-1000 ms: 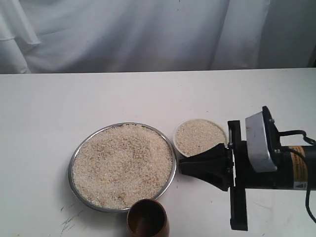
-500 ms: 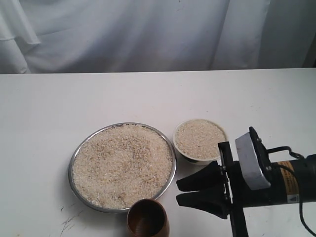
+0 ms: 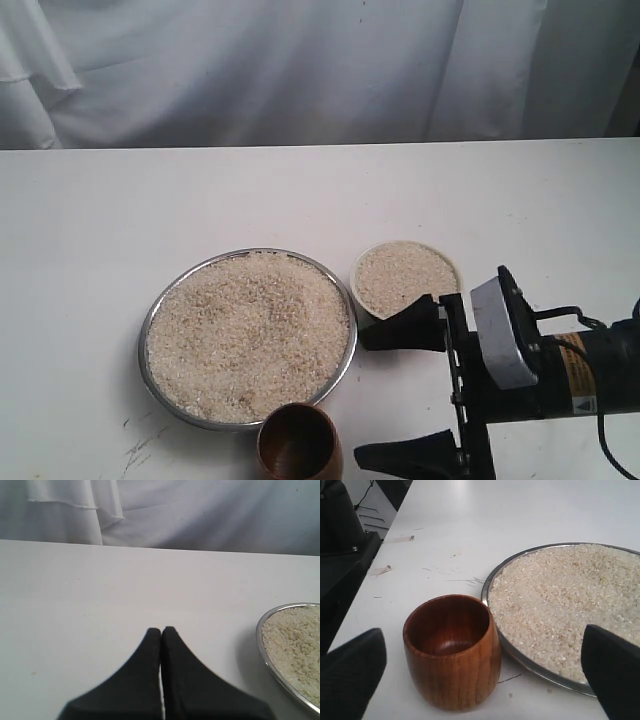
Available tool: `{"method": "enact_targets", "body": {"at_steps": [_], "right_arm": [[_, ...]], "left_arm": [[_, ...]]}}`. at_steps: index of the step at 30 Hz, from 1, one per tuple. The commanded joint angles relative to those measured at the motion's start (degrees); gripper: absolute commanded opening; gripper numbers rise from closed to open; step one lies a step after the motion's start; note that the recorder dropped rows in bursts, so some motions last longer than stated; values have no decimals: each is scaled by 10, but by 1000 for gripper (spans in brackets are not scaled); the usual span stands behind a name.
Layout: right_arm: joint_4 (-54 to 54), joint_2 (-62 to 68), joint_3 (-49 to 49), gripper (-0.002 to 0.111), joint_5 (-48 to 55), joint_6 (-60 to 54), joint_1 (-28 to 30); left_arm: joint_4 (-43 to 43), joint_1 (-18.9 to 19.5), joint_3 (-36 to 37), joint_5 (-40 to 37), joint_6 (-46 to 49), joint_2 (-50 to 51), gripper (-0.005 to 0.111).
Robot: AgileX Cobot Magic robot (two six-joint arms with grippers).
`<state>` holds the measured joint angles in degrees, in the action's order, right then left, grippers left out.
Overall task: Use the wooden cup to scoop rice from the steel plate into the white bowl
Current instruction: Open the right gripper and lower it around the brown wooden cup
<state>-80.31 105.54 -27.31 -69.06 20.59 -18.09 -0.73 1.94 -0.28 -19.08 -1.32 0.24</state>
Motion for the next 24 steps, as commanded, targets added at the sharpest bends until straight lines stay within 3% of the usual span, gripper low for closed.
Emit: {"method": "enact_targets", "body": {"at_steps": [1,15,24], "right_arm": [[-7,1,-1,105,2,4,-14],[-90,1,-40,105,78,74,-36],[-83,34,-74,105,101,113,-59]], "left_arm": [[1,-2,3,8,0,-2,0],[1,-2,3,8,0,-2,0],[1,-2,3,8,0,-2,0]]}}
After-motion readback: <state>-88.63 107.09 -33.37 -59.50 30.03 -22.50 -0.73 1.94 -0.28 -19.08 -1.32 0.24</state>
